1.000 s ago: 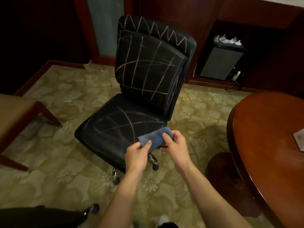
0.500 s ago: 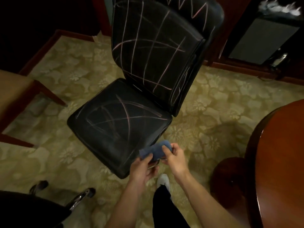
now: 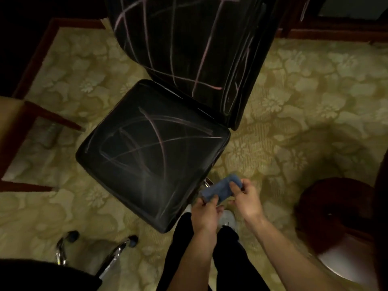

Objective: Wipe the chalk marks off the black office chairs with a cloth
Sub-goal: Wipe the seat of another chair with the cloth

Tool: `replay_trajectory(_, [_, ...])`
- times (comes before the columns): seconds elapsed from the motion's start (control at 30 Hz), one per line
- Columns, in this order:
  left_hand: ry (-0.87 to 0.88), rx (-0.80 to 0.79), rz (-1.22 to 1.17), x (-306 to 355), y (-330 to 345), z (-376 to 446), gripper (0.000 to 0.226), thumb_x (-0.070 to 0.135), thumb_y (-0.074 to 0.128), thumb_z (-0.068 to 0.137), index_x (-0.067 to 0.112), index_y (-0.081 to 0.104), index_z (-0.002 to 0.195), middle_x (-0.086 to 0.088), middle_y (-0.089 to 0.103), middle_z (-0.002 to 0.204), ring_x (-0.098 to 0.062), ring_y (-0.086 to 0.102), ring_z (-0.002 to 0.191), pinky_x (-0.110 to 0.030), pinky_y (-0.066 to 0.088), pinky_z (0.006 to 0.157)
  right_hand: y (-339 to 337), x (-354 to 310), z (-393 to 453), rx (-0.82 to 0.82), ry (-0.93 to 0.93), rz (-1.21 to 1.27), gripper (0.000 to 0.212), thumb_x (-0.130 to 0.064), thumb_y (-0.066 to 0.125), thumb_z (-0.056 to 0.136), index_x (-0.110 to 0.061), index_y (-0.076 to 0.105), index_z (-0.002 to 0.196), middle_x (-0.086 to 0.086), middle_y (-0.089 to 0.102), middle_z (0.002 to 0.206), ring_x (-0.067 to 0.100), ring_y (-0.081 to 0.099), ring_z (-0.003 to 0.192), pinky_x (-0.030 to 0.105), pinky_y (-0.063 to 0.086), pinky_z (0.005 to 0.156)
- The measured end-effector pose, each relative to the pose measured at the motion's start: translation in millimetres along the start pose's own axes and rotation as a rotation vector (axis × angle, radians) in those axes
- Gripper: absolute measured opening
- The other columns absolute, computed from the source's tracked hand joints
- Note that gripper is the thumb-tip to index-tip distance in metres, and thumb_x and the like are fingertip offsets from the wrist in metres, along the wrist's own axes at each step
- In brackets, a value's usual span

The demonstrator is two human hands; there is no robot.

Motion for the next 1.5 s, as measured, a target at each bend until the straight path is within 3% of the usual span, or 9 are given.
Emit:
replay_trajectory(0.17, [0.065, -0.037, 0.1, 0, 34, 62, 0.013, 0.0, 0.057, 0.097, 0.01, 0.064, 0.1, -0.013, 0.07, 0.097, -0.023, 0.068, 0.083, -0.024, 0.054, 0.063, 5, 41, 61, 0.027, 0.05, 0.125, 0.007, -0.011, 0.054, 0.1, -0.014, 0.055, 0.093, 0.021, 0.064, 0.099, 0.036, 0.065, 0.098, 0.058, 0.053, 0.088])
replay_trajectory(0.3, [0.247, 0.031, 0.343, 4, 69, 103, 0.031, 0.045, 0.07, 0.075, 0.023, 0.069, 0.096, -0.006, 0.073, 0.1, -0.027, 0.07, 0.095, -0.044, 0.057, 0.089, -1, 52, 116, 0.081, 0.028, 0.178, 0.002, -0.013, 0.054, 0.1, -0.012, 0.055, 0.101, 0.018, 0.066, 0.107, 0.033, 0.065, 0.103, 0.055, 0.053, 0.091])
replay_trajectory(0.47, [0.434, 0.061, 0.269, 28, 128, 128, 0.005, 0.011, 0.07, 0.09, 0.014, 0.068, 0.094, 0.001, 0.067, 0.091, -0.001, 0.059, 0.071, -0.002, 0.042, 0.059, -9, 21, 185, 0.116, -0.117, 0.108, 0.014, -0.01, 0.055, 0.098, -0.024, 0.056, 0.094, 0.014, 0.067, 0.103, 0.029, 0.067, 0.099, 0.055, 0.054, 0.089])
replay_trajectory(0.57, [0.452, 0.092, 0.168, 39, 140, 150, 0.005, 0.013, 0.071, 0.09, 0.012, 0.066, 0.091, -0.005, 0.07, 0.094, 0.0, 0.059, 0.068, -0.006, 0.044, 0.052, -7, -1, 218, 0.135, -0.169, 0.086, 0.02, -0.012, 0.057, 0.098, -0.028, 0.052, 0.088, 0.014, 0.067, 0.103, 0.029, 0.067, 0.099, 0.054, 0.055, 0.088])
replay_trajectory(0.67, [0.608, 0.107, 0.232, 53, 147, 157, 0.008, 0.018, 0.073, 0.089, 0.01, 0.071, 0.087, -0.004, 0.07, 0.086, -0.005, 0.061, 0.069, -0.02, 0.051, 0.065, -4, -14, 237, 0.234, -0.185, 0.107, 0.017, -0.017, 0.061, 0.096, -0.026, 0.051, 0.087, 0.011, 0.069, 0.097, 0.026, 0.069, 0.092, 0.044, 0.057, 0.084])
replay_trajectory(0.87, [0.602, 0.127, 0.202, 41, 138, 178, 0.009, 0.019, 0.074, 0.086, 0.011, 0.073, 0.082, -0.004, 0.073, 0.085, -0.014, 0.068, 0.077, -0.036, 0.06, 0.078, 12, 3, 235, 0.275, -0.19, 0.234, 0.015, -0.008, 0.062, 0.096, -0.01, 0.055, 0.083, 0.002, 0.06, 0.072, 0.007, 0.057, 0.061, 0.016, 0.047, 0.053])
replay_trajectory(1.03, [0.716, 0.175, 0.235, 20, 91, 160, 0.011, 0.016, 0.073, 0.088, 0.005, 0.073, 0.085, -0.005, 0.074, 0.083, -0.016, 0.069, 0.078, -0.03, 0.057, 0.076, 33, 32, 201, 0.237, -0.154, 0.286, 0.025, -0.007, 0.062, 0.095, -0.015, 0.049, 0.075, 0.003, 0.057, 0.071, 0.012, 0.055, 0.067, 0.024, 0.049, 0.059])
replay_trajectory(1.23, [0.519, 0.147, 0.208, -22, 34, 149, 0.012, 0.013, 0.07, 0.092, 0.024, 0.073, 0.094, 0.006, 0.076, 0.092, -0.004, 0.071, 0.089, -0.024, 0.055, 0.084, 68, 93, 157, 0.193, 0.063, 0.274, 0.02, -0.013, 0.058, 0.098, -0.019, 0.055, 0.079, 0.001, 0.063, 0.077, 0.015, 0.061, 0.074, 0.031, 0.052, 0.069])
replay_trajectory(1.5, [0.622, 0.14, 0.129, 32, 134, 167, 0.02, 0.022, 0.071, 0.089, 0.008, 0.069, 0.074, -0.008, 0.069, 0.072, -0.011, 0.056, 0.065, -0.031, 0.053, 0.067, 12, 10, 240, 0.306, -0.112, 0.201, 0.029, -0.009, 0.062, 0.095, -0.015, 0.048, 0.071, 0.002, 0.054, 0.067, 0.013, 0.053, 0.063, 0.024, 0.045, 0.058])
Point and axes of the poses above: each hand's wrist, its own z-axis towards the middle knuckle, its own y-axis out of the palm, x = y × z, the point moved 8 cm from there along z, towards the middle knuckle
